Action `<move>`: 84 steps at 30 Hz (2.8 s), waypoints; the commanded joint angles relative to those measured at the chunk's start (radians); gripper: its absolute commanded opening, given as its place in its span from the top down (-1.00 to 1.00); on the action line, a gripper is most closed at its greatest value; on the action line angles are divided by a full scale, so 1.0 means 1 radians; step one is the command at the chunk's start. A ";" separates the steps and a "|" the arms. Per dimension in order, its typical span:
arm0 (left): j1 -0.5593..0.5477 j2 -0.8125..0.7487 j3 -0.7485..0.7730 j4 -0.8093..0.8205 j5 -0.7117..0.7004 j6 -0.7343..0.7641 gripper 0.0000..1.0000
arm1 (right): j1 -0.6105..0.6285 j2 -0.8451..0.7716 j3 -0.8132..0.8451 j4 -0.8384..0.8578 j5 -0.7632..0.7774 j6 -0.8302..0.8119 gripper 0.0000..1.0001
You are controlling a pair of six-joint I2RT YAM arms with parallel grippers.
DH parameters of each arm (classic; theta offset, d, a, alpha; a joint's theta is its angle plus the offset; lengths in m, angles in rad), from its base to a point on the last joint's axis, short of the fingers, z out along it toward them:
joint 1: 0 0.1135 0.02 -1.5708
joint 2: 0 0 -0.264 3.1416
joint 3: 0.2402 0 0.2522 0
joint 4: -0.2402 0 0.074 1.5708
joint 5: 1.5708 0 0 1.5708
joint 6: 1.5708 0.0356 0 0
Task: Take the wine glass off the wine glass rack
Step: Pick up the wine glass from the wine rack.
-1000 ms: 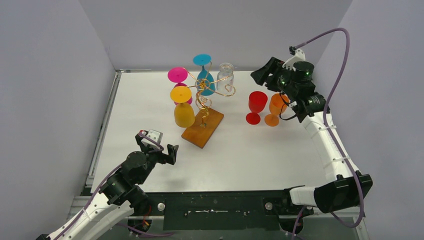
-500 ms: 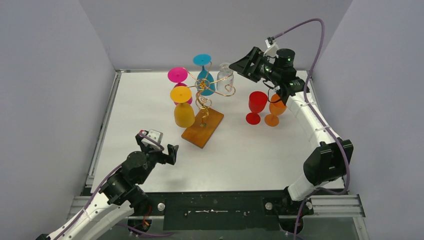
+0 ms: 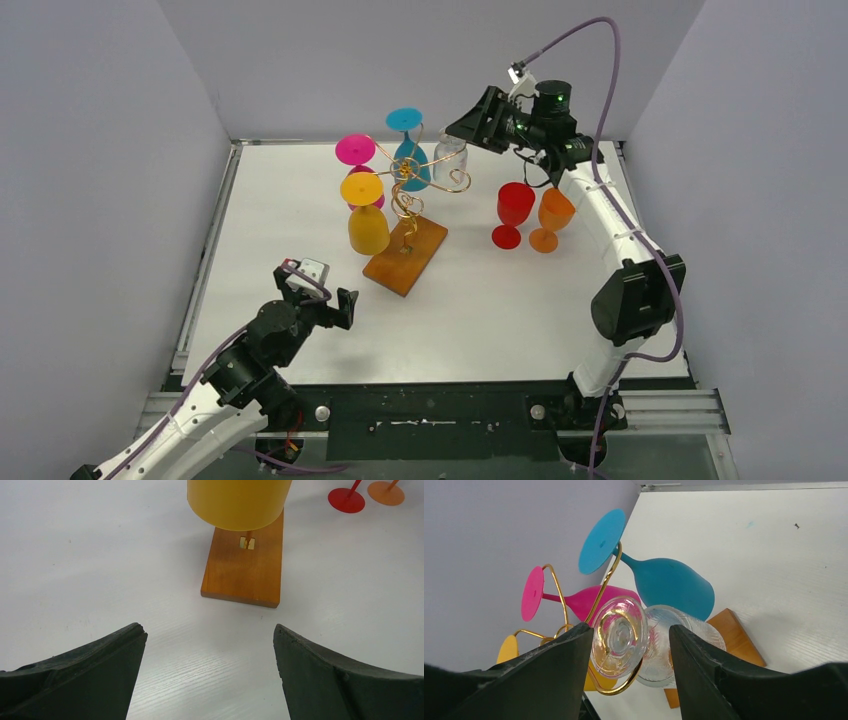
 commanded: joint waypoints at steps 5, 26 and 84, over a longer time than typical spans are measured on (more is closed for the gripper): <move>0.002 0.021 0.048 0.053 0.019 0.021 -0.95 | 0.024 0.016 0.089 -0.063 -0.032 -0.089 -0.03; 0.002 0.010 0.043 0.052 0.012 0.021 -0.95 | 0.078 0.043 0.164 -0.208 0.207 -0.201 0.44; 0.002 0.016 0.041 0.055 0.028 0.023 -0.95 | 0.058 0.106 0.228 -0.169 0.149 -0.157 0.40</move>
